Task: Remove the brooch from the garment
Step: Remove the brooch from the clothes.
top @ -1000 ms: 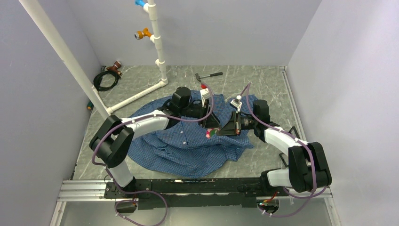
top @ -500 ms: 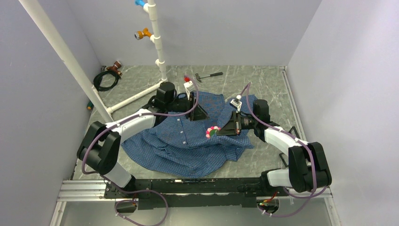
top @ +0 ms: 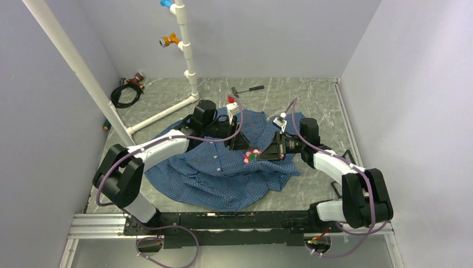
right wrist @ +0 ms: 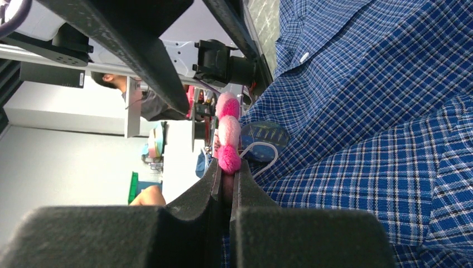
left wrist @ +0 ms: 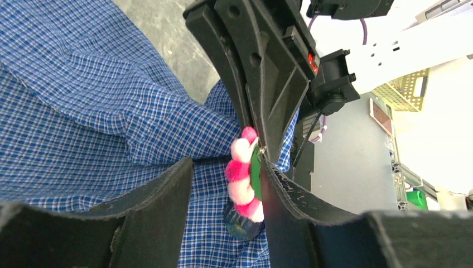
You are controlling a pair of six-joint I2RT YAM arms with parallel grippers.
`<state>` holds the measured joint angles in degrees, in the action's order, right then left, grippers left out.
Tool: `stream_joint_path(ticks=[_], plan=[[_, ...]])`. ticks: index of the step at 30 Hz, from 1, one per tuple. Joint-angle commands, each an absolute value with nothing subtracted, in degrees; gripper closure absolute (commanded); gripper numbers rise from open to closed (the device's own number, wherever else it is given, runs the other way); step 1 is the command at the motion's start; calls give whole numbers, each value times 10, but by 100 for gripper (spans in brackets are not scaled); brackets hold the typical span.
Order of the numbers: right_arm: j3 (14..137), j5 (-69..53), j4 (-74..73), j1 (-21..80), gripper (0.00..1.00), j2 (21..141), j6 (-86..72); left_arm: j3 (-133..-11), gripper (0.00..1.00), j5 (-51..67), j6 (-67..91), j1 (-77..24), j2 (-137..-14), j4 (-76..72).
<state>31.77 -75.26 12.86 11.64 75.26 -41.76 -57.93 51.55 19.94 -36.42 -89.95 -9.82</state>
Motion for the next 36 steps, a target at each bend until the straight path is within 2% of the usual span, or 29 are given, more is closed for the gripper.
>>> stream_joint_path(ticks=[1,24,36], plan=[[340,-753,125,116,100,747,-402,-627,47,508,175,-375,-907,-81],[340,-750,127,116,100,744,-408,-690,53,420,87,-429,-933,39],[338,-751,124,115,100,742,-403,-689,52,446,141,-400,-927,-10]])
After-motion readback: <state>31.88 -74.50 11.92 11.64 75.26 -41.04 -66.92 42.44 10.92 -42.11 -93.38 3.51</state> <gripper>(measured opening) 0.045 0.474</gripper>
